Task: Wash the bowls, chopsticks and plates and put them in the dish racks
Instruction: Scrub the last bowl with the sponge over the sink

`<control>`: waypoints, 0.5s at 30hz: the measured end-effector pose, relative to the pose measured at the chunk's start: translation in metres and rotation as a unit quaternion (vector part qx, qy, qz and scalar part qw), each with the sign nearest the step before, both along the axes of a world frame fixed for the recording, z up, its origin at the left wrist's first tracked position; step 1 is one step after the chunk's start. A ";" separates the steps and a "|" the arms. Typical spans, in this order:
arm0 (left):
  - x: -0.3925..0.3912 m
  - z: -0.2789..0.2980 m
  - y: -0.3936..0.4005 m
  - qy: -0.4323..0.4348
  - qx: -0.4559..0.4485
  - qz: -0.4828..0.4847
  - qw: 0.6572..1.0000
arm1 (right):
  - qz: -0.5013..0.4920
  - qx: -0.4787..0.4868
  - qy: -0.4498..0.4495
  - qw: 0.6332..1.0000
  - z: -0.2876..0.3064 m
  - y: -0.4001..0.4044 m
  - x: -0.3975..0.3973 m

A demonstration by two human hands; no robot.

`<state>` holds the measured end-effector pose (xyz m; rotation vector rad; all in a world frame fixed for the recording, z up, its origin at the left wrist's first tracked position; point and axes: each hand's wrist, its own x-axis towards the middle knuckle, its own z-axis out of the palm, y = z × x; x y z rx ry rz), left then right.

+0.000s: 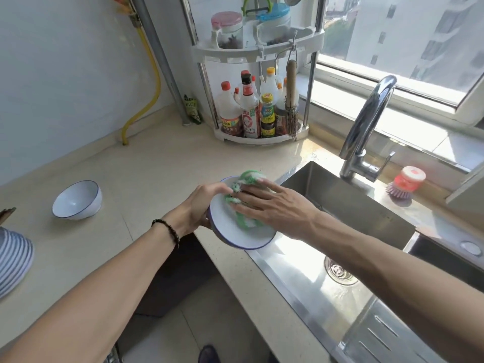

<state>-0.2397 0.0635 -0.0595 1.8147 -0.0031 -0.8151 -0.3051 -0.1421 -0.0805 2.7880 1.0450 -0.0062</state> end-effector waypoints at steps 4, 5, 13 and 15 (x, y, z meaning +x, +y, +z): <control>0.000 0.003 -0.007 -0.066 0.023 0.062 0.996 | -0.041 0.054 0.012 0.998 -0.023 0.006 -0.004; 0.000 0.003 -0.010 -0.093 0.032 0.095 0.991 | -0.069 0.082 0.042 0.993 -0.026 0.012 -0.007; 0.007 0.000 -0.018 -0.044 0.035 0.118 0.991 | -0.128 0.329 0.070 0.933 -0.024 0.028 -0.027; 0.007 -0.001 -0.020 0.009 0.017 0.081 0.997 | -0.118 0.279 -0.004 0.953 -0.036 0.017 -0.022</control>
